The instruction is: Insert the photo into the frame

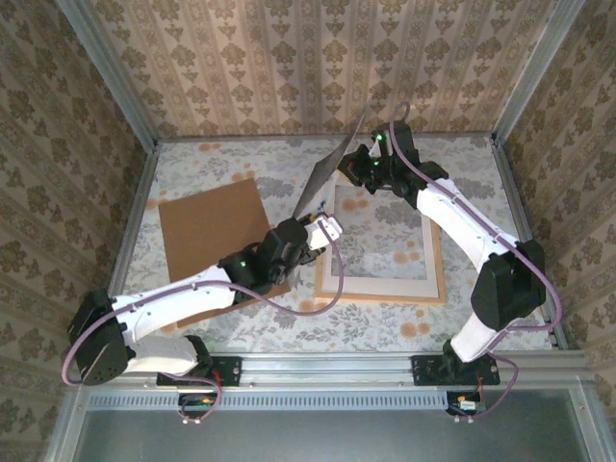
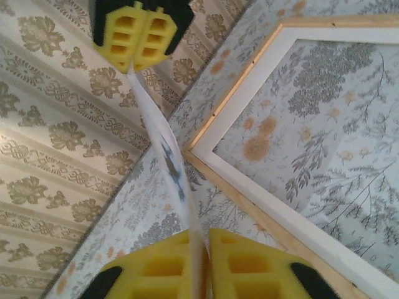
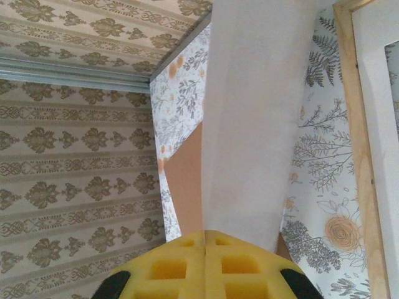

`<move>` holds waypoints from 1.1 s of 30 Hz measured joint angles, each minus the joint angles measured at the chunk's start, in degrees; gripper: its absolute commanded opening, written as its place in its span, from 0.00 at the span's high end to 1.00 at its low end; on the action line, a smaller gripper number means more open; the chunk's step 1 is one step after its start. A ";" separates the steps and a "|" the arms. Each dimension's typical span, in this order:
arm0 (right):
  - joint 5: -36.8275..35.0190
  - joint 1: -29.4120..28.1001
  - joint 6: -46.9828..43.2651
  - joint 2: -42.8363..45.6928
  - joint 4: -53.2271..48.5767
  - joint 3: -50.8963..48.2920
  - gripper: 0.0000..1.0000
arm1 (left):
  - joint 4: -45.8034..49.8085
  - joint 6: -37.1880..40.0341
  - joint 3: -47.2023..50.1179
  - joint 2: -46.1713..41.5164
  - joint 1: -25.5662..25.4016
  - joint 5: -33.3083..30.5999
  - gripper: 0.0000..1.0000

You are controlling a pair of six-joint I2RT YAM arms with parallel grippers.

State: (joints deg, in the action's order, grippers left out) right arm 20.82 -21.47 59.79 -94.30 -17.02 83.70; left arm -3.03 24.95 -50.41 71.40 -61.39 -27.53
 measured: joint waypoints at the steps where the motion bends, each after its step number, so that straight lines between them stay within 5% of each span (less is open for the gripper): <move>1: 0.02 0.02 0.00 -0.20 0.00 0.15 1.00 | 0.00 -0.11 -0.04 0.00 0.02 0.00 1.00; 9: 1.99 3.63 -2.71 -0.20 -0.39 1.88 0.39 | 5.05 -7.72 -8.92 0.22 3.06 0.50 1.00; 20: 0.85 21.84 -16.02 22.71 -10.97 5.95 0.21 | 5.38 -33.94 -22.67 0.00 4.24 12.59 1.00; 25: -1.55 23.21 -24.02 28.24 -18.95 11.96 0.00 | 4.74 -51.63 -22.75 2.32 8.72 16.90 1.00; 33: -0.55 23.21 -27.32 22.49 -23.45 12.33 0.00 | 2.54 -68.15 -16.24 7.17 13.86 22.58 1.00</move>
State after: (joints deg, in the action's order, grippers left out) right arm 20.27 1.74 32.47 -71.81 -40.47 96.03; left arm -0.49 -43.20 -66.65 78.56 -47.53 -4.95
